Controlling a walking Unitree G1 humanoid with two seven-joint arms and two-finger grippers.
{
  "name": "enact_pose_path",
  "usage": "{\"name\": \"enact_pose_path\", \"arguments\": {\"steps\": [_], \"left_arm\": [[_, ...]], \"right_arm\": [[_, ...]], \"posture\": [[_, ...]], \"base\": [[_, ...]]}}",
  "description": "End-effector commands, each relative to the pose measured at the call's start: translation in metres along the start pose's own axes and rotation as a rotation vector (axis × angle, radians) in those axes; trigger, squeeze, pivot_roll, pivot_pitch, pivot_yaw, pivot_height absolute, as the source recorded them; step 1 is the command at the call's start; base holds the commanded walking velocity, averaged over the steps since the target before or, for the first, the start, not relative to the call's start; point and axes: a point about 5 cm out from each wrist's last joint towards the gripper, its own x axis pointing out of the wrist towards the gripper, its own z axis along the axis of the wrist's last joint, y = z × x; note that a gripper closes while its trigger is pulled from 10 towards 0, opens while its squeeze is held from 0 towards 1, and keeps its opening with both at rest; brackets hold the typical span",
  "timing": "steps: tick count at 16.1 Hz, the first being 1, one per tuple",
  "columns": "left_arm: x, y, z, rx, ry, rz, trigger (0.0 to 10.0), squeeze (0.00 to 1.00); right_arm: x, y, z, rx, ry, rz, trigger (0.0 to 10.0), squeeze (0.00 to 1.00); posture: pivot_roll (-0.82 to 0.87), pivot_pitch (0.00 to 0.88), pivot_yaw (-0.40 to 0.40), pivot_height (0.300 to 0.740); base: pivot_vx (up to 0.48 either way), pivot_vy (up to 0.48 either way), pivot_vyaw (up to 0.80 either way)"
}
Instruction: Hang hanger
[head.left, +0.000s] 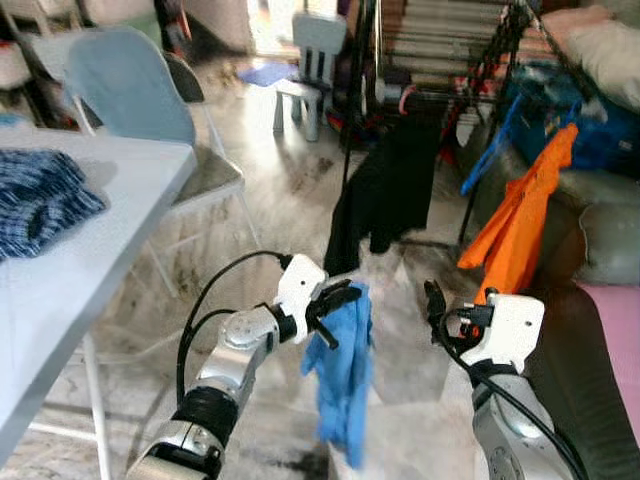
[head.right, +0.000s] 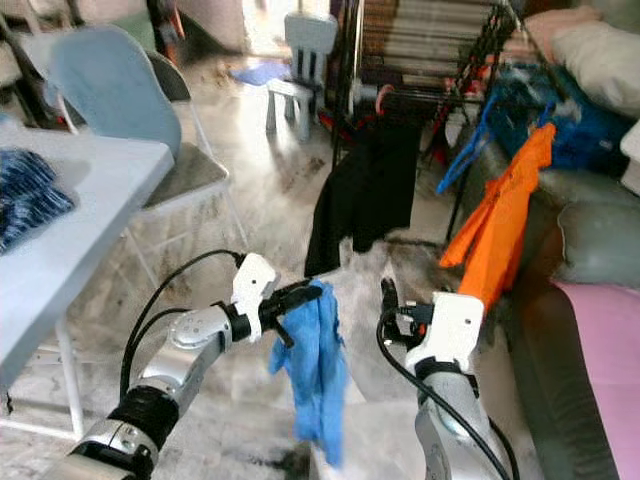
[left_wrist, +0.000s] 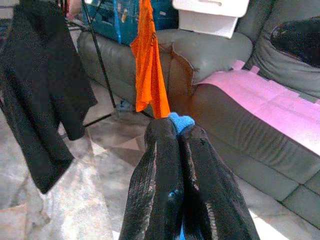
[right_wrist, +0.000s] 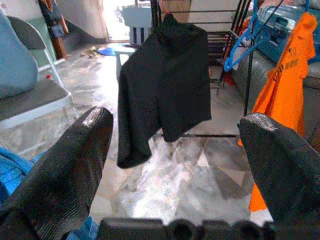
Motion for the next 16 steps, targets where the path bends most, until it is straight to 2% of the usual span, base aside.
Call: {"name": "enact_pose_path", "arguments": {"steps": [1,5,9,12,16], "left_arm": [[0.0035,-0.0017,0.0063,0.018,-0.025,-0.017,10.0,0.00],[0.0034,-0.0019,0.0062,0.019,-0.026,-0.019,10.0,0.00],[0.0030,-0.0023,0.0060,0.020,-0.027,-0.022,10.0,0.00],[0.0016,0.0010,0.0026,0.019,-0.001,0.032,10.0,0.00],[0.0007,0.0060,0.0013,-0.028,0.011,0.065,10.0,0.00]], "right_arm": [[-0.0004,-0.0032,0.0032,-0.005,-0.007,-0.009,10.0,0.00],[0.0004,-0.0030,0.0035,-0.006,-0.008,-0.007,10.0,0.00],[0.0001,-0.0040,0.0039,-0.006,-0.012,-0.009,10.0,0.00],[-0.0011,-0.0038,0.0035,-0.006,-0.010,-0.011,10.0,0.00],[-0.0016,-0.0040,0.0031,-0.008,-0.005,-0.011,10.0,0.00]], "posture": [[0.04,0.000,-0.048,0.740],[0.04,0.000,-0.051,0.740],[0.04,0.000,-0.050,0.740],[0.04,0.000,-0.049,0.740],[0.04,0.000,-0.055,0.740]], "base": [[0.262,0.000,-0.80],[0.292,0.000,-0.80],[0.292,0.000,0.00],[0.000,0.000,0.00],[0.000,0.000,0.00]]}}
